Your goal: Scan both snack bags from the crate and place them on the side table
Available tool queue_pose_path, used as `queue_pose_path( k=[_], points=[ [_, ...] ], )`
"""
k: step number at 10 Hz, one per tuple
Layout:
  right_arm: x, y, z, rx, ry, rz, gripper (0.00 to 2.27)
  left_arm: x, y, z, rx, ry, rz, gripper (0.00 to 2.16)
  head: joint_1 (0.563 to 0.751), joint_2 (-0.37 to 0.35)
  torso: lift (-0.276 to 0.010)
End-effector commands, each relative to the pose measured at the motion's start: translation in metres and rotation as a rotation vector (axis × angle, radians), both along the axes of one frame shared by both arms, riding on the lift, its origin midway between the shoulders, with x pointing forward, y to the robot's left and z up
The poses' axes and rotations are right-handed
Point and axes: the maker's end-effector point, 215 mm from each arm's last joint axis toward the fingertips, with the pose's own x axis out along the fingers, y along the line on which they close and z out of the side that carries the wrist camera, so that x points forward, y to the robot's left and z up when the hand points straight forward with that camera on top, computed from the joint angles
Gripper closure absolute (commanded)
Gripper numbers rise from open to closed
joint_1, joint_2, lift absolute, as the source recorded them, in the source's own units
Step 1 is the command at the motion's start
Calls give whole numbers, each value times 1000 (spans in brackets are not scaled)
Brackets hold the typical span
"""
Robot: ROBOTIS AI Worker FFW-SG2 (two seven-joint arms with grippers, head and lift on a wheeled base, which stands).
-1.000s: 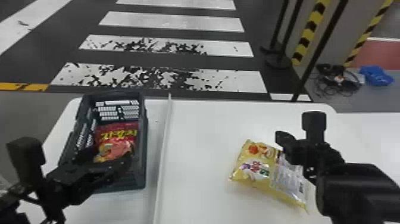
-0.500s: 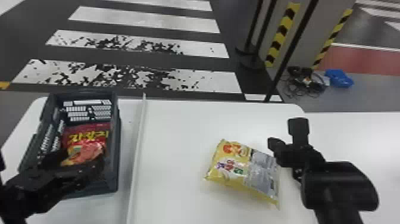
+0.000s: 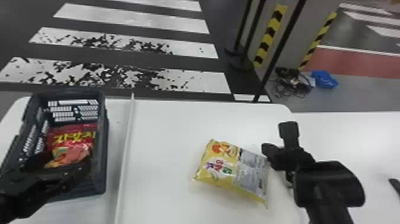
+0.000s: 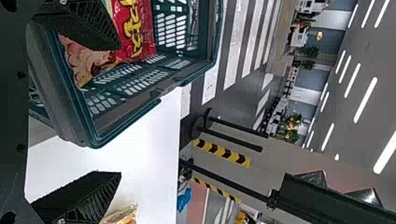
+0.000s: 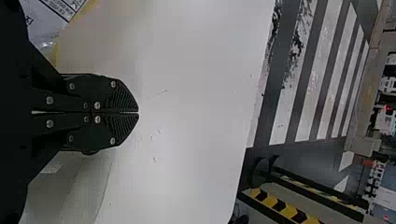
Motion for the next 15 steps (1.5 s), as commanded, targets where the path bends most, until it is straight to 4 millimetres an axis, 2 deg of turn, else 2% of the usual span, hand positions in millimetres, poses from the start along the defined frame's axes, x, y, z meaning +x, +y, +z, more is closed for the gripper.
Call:
queue_pose_path(
  k=[1, 3, 5, 10, 15],
  points=[
    [-10, 0, -10, 5, 25, -2, 2260, 1, 0, 0, 0, -2, 1, 33, 695, -227, -95],
    [-27, -2, -17, 4, 58, -10, 2260, 2, -2, 1, -2, -4, -3, 33, 695, -232, -95],
    [-40, -1, -16, -3, 72, -11, 2260, 3, -4, 2, -2, -6, -7, 33, 695, -237, -95],
    [-87, 0, -10, 3, 128, -36, 2260, 4, -8, 1, -6, -5, -14, 33, 695, -253, -95],
    [-135, 24, -7, 41, 178, -38, 2260, 5, -7, -2, -9, 2, -12, 33, 695, -255, -95]
  ],
)
